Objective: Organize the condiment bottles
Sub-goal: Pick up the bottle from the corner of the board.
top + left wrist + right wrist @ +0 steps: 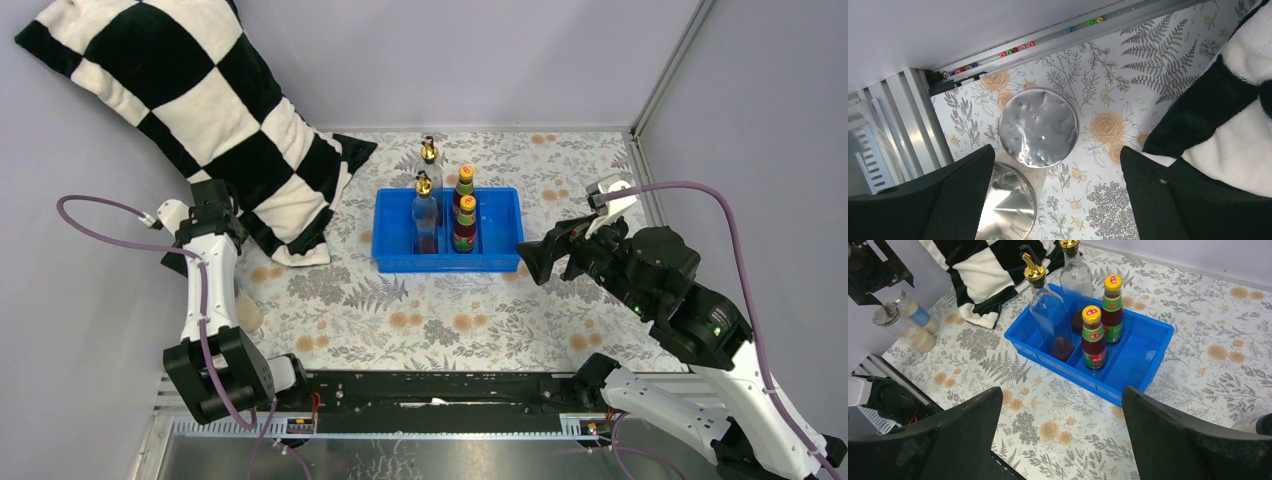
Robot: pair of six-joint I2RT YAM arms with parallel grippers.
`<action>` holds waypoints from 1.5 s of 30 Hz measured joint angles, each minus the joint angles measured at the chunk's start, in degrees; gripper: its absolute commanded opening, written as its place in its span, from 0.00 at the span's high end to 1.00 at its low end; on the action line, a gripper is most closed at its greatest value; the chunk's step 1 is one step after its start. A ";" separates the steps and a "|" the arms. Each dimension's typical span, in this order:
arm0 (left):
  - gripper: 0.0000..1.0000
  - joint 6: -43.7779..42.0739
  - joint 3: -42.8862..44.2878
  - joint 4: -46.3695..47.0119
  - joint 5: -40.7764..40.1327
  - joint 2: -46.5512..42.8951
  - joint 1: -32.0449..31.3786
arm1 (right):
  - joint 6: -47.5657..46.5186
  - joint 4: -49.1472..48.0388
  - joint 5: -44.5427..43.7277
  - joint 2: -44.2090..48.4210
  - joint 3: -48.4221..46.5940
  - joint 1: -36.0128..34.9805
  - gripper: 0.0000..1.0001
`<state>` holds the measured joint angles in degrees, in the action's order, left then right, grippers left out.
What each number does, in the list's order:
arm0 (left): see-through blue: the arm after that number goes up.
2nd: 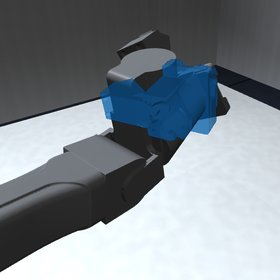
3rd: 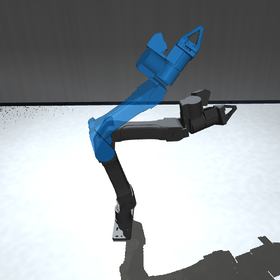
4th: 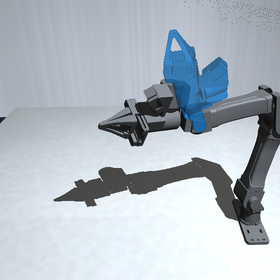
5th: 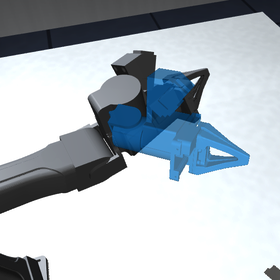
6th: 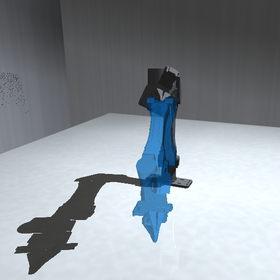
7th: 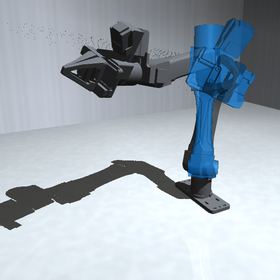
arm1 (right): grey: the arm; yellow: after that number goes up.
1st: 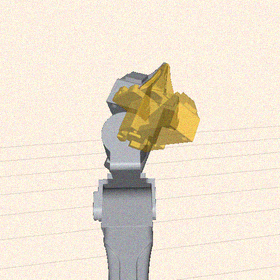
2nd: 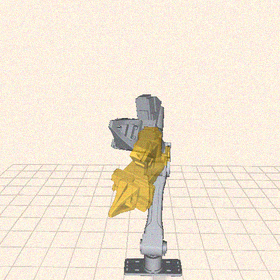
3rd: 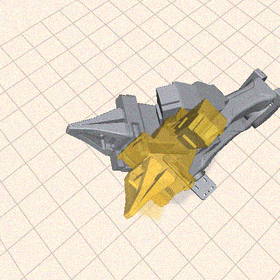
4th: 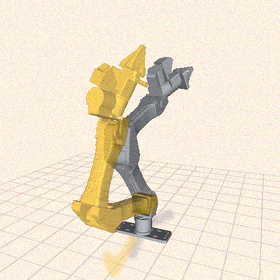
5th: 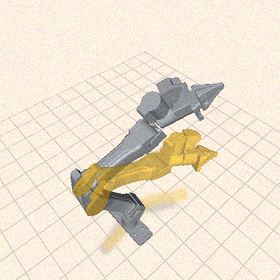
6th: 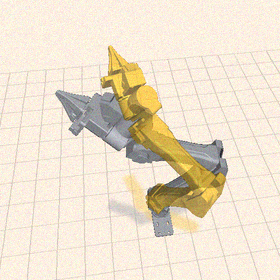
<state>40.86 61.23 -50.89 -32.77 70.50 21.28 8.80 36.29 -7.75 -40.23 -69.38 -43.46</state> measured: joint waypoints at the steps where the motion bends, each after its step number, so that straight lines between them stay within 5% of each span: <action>1: 0.01 -0.26 0.00 0.26 0.15 0.37 0.13 | 0.02 -0.17 0.09 0.00 0.28 0.00 0.04; 28: 0.04 -0.33 0.20 3.65 3.04 9.60 6.47 | -0.02 -1.49 1.38 -0.76 1.29 0.00 0.04; 36: 0.54 -0.59 -0.28 4.55 5.14 10.84 7.34 | -0.15 -1.51 1.33 -0.55 1.79 0.00 0.04; 38: 0.80 -0.63 -0.28 4.66 5.53 10.84 7.63 | -0.20 -1.51 1.33 -0.50 1.88 0.00 0.04; 42: 1.00 -0.90 -0.26 4.72 6.16 10.75 7.72 | -0.22 -1.68 1.36 -0.35 2.12 0.00 0.04; 45: 1.00 -2.05 -0.07 4.94 7.89 10.75 7.72 | -0.22 -2.19 1.38 -0.37 2.32 0.00 0.04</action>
<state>38.81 61.17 -45.95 -24.88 81.25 28.99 8.58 34.11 -6.37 -40.60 -67.07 -43.46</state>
